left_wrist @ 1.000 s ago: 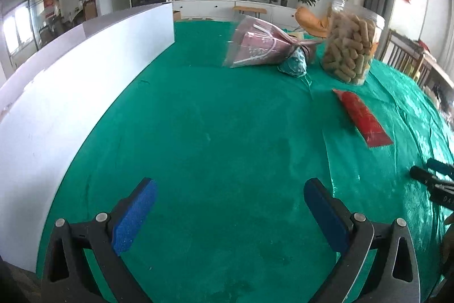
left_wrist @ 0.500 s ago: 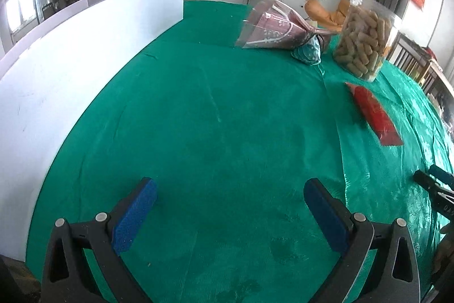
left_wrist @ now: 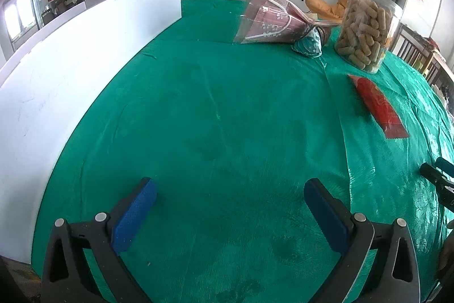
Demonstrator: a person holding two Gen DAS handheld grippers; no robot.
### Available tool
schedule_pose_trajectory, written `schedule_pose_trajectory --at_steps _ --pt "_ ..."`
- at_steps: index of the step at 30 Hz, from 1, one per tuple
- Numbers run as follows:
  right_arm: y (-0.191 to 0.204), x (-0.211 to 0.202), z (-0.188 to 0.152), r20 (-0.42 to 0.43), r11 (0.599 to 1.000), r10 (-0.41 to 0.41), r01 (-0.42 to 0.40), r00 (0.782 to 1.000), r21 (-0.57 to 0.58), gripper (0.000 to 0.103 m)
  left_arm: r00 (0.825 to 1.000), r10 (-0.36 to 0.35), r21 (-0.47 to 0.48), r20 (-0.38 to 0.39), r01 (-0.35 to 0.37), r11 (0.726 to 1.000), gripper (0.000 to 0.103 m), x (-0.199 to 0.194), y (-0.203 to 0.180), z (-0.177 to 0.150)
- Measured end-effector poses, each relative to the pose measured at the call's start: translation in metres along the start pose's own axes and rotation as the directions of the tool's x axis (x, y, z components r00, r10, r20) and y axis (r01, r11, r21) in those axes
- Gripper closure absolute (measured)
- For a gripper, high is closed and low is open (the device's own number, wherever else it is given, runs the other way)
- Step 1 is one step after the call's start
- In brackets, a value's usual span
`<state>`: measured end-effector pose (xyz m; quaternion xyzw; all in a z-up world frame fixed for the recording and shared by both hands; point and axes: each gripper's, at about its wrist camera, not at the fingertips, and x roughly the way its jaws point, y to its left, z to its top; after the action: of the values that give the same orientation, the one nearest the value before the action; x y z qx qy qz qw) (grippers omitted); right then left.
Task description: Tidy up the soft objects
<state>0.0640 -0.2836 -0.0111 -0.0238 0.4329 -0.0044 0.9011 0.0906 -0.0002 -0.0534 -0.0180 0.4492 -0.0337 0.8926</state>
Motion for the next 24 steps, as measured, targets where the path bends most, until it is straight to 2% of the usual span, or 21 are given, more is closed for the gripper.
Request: schedule_pose_trajectory --at_steps 10,24 --pt "-0.0001 0.0000 0.0000 0.000 1.000 0.000 0.000 1.000 0.000 0.021 0.999 0.037 0.032 -0.018 -0.036 0.999 0.000 0.0035 -0.0057 0.0006" --pt "0.0000 -0.0002 -0.0001 0.000 1.000 0.000 0.000 1.000 0.000 0.021 0.999 0.038 0.034 -0.018 -0.038 0.999 0.000 0.0032 -0.0055 0.0001"
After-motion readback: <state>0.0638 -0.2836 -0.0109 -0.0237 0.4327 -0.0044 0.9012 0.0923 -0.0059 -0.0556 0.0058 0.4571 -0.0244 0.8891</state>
